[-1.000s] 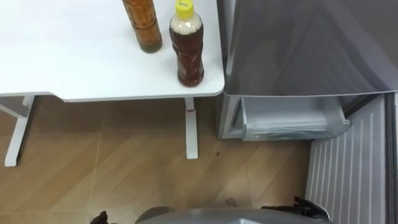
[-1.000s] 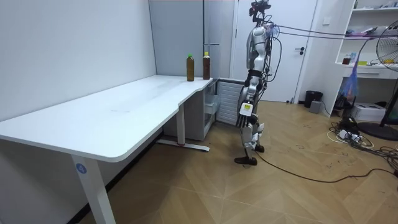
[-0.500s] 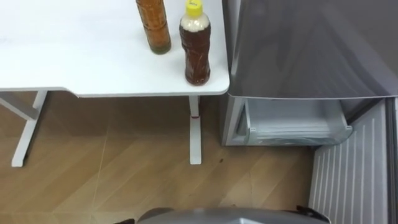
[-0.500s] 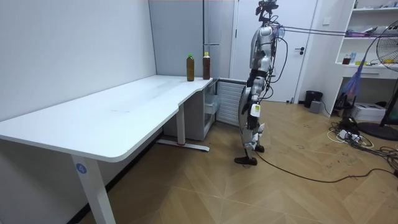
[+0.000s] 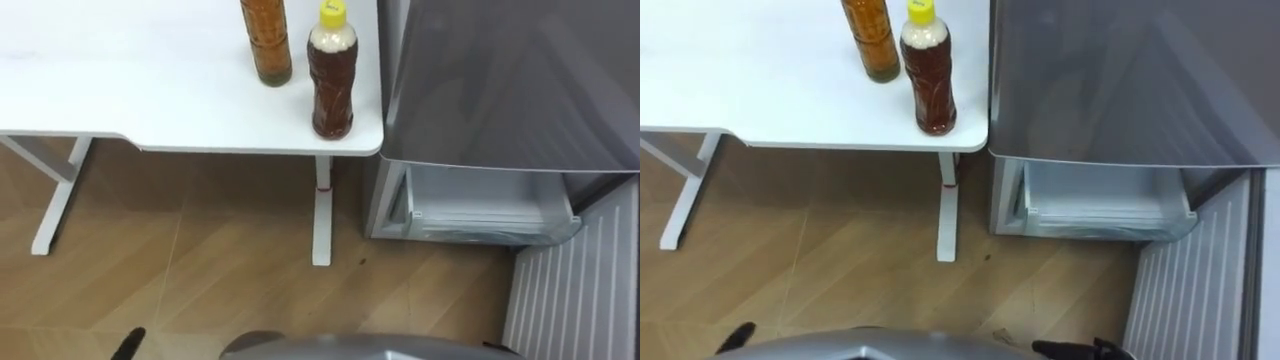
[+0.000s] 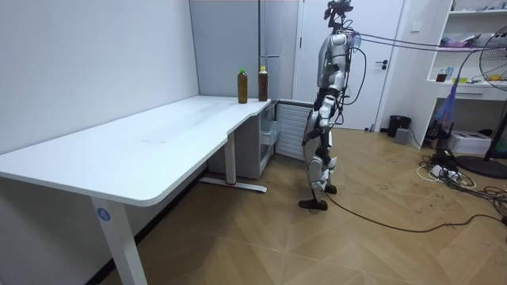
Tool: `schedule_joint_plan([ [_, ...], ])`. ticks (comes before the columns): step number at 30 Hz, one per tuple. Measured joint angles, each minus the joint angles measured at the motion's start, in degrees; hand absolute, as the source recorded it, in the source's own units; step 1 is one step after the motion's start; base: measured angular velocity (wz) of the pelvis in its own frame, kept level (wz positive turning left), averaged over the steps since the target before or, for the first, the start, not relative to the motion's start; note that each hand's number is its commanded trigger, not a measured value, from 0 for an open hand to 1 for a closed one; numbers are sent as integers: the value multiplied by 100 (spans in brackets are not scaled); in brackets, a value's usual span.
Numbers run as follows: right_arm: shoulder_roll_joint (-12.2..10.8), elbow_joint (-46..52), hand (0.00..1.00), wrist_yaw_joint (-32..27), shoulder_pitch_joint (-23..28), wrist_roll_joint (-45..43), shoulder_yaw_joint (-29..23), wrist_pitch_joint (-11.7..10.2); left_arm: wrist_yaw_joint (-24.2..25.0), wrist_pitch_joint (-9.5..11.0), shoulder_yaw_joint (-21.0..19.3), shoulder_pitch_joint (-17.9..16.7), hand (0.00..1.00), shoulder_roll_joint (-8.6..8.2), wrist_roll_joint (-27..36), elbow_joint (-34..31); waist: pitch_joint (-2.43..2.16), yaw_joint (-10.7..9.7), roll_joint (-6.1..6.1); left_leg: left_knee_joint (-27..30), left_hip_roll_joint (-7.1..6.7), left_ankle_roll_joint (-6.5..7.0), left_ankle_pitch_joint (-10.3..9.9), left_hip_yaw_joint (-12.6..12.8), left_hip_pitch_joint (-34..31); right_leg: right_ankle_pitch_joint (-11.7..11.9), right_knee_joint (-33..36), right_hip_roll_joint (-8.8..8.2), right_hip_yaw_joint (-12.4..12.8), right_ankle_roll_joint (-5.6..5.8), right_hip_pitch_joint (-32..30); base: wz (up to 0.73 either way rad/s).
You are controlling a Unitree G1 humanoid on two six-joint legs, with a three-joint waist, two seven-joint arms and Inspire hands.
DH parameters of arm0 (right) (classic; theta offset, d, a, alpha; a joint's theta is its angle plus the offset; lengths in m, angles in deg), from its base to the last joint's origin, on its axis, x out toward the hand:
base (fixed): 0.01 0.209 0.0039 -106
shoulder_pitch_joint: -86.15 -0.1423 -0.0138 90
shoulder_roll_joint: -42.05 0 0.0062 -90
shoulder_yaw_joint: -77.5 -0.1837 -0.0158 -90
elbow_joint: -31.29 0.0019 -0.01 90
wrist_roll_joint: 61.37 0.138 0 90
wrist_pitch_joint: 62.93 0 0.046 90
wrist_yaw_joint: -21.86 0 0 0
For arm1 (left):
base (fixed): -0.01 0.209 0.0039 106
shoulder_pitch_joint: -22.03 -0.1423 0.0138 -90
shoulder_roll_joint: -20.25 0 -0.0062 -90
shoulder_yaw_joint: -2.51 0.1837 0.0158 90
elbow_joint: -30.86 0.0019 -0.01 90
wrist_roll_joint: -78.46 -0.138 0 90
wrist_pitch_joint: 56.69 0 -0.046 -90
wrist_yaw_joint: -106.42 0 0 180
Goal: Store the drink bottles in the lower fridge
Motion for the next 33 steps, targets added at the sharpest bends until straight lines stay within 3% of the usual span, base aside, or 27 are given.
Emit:
schedule_joint_plan([
  [6,41,-17,0,-123,36,-193,25,-164,-942,650,64,151,0,37,-5,-1251,-18,-5,50,6,-18,2,2,-48,-71,0,4,-5,-58,0,-58,4],
  [8,44,-11,0,-148,63,-278,21,-193,-1258,755,41,201,0,74,-170,-1563,-16,15,67,4,-19,2,2,-53,-73,1,15,-5,-55,0,-67,-2],
  [15,56,158,0,-201,199,-428,38,-236,-2260,1017,187,199,0,110,-1844,-3539,-5,25,158,-30,-49,4,1,-144,-79,13,12,-13,-102,10,-80,3],
  [19,69,146,0,-202,213,-423,41,-268,-2511,1102,164,225,0,203,-2707,-3968,-16,-4,196,-76,-60,16,10,-145,-56,13,10,-22,-107,11,-77,-1],
  [21,64,103,0,-176,224,-431,47,-331,-2564,1108,161,223,0,202,-3316,-4398,-12,-14,168,-84,-62,16,11,-161,-55,13,2,-20,-113,11,-71,3],
  [27,62,36,0,31,183,-453,46,-370,-2312,1112,282,228,0,209,-3995,-5367,47,-46,105,-74,-70,17,12,-173,11,13,-9,-23,-116,11,12,0],
  [33,69,31,0,213,171,-452,32,-434,-1118,1064,726,236,0,212,-4253,-6333,46,-97,97,-20,-69,17,12,-190,-49,13,-15,-16,-114,11,-5,0],
])
